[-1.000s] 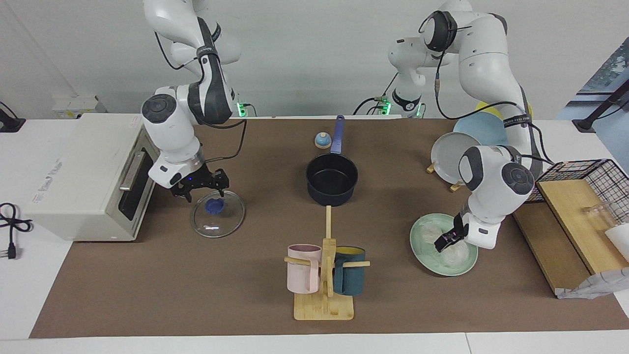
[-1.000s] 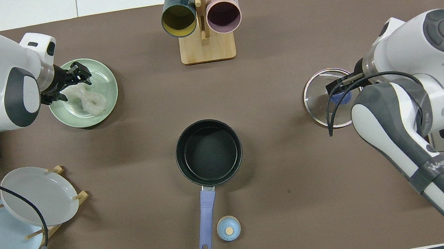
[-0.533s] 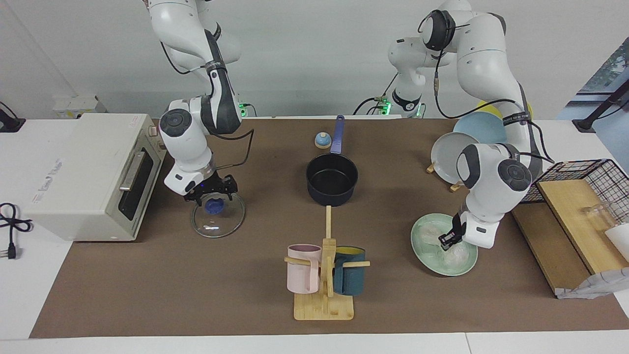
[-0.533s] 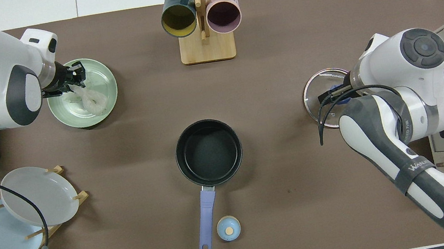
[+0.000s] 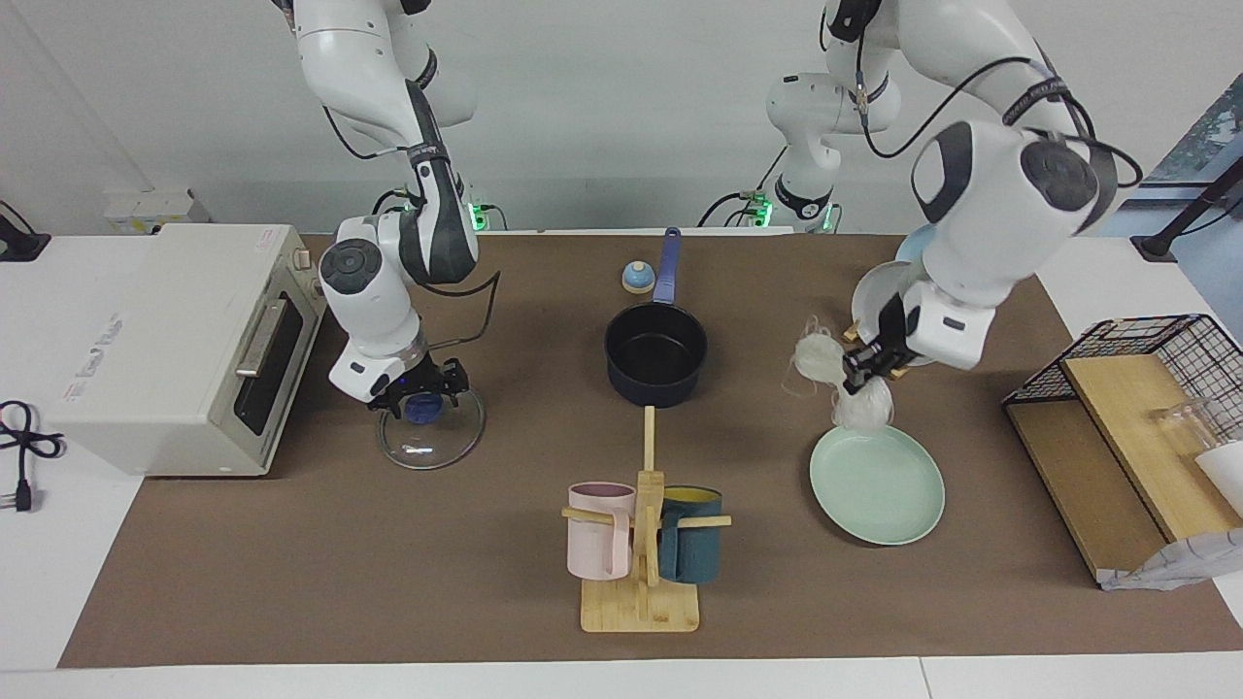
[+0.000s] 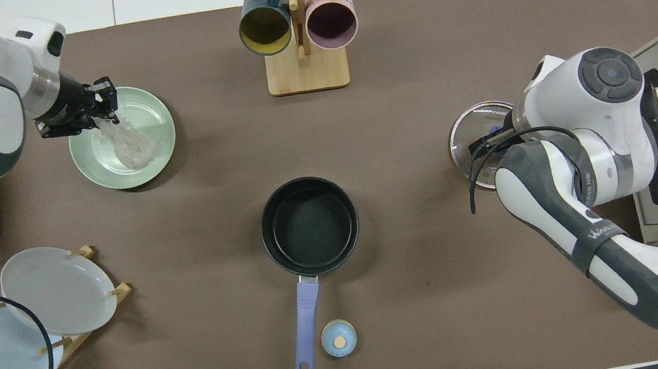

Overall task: Transfer vermicelli from plate to pot
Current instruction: 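Carry the vermicelli over the black pot with the left gripper and lower it, then open the left gripper over the pot while the right gripper carries the lid, then lower the glass lid onto the pot with the right gripper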

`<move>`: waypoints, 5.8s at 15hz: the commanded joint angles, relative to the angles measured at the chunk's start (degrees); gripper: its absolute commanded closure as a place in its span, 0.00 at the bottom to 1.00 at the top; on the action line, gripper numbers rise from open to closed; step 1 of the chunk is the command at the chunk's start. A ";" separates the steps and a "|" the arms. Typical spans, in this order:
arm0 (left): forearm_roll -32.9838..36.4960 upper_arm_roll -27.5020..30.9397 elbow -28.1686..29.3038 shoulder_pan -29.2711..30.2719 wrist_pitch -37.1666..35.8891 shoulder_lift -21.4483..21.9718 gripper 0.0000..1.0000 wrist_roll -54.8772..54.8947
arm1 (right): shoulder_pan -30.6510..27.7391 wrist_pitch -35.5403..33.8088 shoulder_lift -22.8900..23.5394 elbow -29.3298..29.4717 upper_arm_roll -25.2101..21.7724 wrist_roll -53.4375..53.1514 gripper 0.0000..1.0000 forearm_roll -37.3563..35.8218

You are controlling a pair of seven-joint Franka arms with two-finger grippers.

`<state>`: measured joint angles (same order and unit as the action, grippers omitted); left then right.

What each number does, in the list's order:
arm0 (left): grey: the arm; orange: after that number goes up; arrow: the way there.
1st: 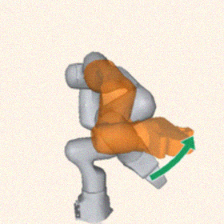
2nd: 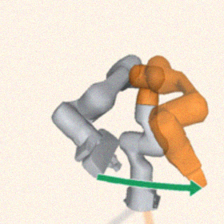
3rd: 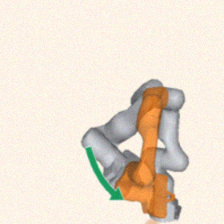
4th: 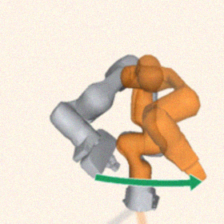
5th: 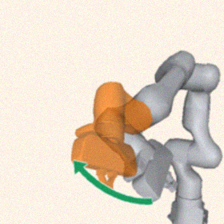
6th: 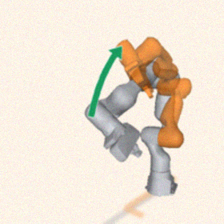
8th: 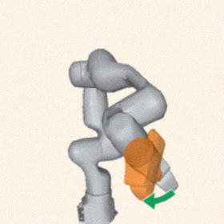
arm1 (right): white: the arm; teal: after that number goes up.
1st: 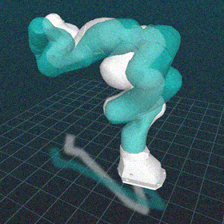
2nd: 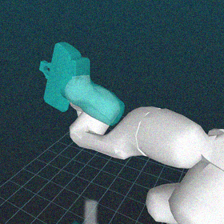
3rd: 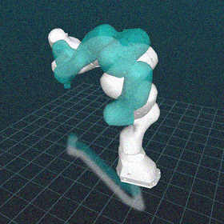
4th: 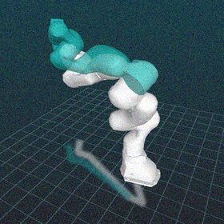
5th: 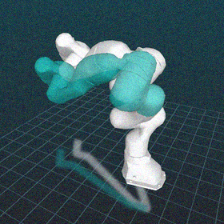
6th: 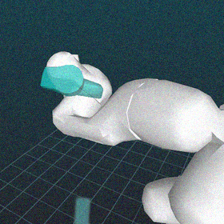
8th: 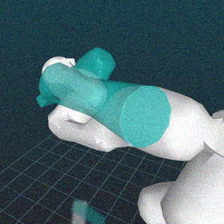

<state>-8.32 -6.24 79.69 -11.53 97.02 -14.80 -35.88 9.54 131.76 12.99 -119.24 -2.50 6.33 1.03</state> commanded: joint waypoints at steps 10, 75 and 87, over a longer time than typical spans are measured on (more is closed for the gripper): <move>-6.80 0.35 32.09 -22.13 20.38 10.67 1.00 -13.52 | -0.75 -0.71 -0.24 0.76 0.30 5.27 0.47 0.56; 9.11 2.81 18.13 7.23 -4.82 18.75 0.00 29.29 | 33.88 -25.41 10.13 30.65 1.18 -44.12 1.00 0.38; 9.11 2.55 17.87 7.58 -4.99 18.31 0.00 29.37 | 33.88 -21.98 9.78 28.36 1.18 -44.21 0.37 0.56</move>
<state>-0.28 -4.01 97.26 -3.65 91.45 3.50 -6.88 43.61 107.76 23.76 -88.69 -1.70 -36.69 1.04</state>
